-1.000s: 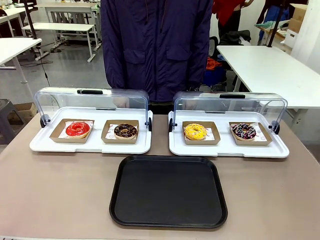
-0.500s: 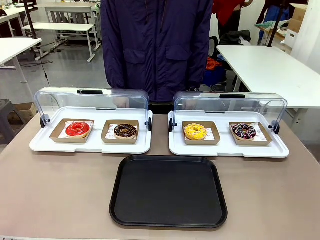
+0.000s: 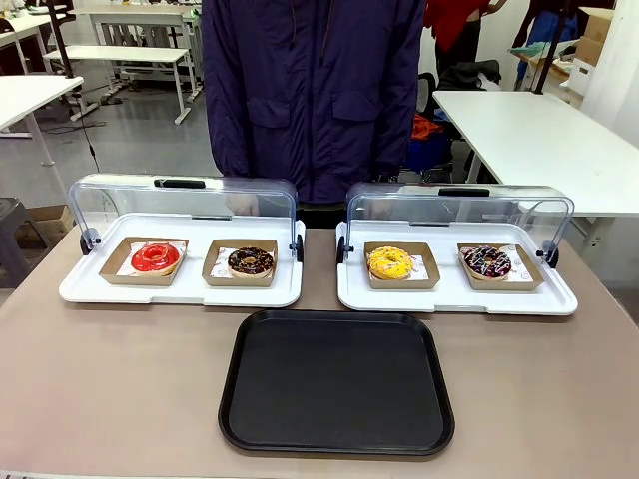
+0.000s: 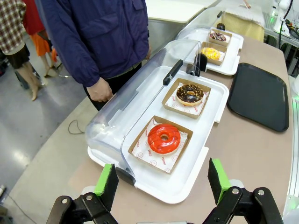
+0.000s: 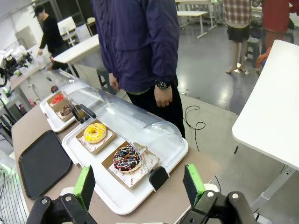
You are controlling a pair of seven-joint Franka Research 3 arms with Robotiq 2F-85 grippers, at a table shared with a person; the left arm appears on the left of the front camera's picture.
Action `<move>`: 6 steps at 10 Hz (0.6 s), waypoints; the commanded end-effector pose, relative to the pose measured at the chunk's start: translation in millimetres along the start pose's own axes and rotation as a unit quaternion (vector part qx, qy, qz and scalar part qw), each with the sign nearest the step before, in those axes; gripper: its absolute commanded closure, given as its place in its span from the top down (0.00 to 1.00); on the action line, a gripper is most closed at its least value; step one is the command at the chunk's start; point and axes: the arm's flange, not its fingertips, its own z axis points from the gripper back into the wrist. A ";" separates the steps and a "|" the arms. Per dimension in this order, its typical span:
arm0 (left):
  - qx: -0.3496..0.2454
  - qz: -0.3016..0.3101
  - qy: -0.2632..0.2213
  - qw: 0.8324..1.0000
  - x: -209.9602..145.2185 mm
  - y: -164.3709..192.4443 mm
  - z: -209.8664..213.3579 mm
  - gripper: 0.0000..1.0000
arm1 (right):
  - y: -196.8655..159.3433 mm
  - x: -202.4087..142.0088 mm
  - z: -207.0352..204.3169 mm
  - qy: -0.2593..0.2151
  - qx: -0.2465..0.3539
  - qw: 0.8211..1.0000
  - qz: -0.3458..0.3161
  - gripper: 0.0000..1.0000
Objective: Move the first donut from the left to the tray.
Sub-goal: Pick up the Paper togo box containing the Donut indicated by the person and place it on the Handle tray.
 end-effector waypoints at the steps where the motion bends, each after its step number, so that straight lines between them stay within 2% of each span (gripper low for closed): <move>1: -0.001 0.000 -0.001 1.000 0.3 -0.2 -0.2 1.00 | 1.0 1.8 -0.2 -0.001 0.000 1.000 0.002 1.00; 6: -0.001 0.000 -0.001 1.000 0.3 -0.2 -0.2 1.00 | 1.0 1.8 -0.2 -0.001 0.000 1.000 0.002 1.00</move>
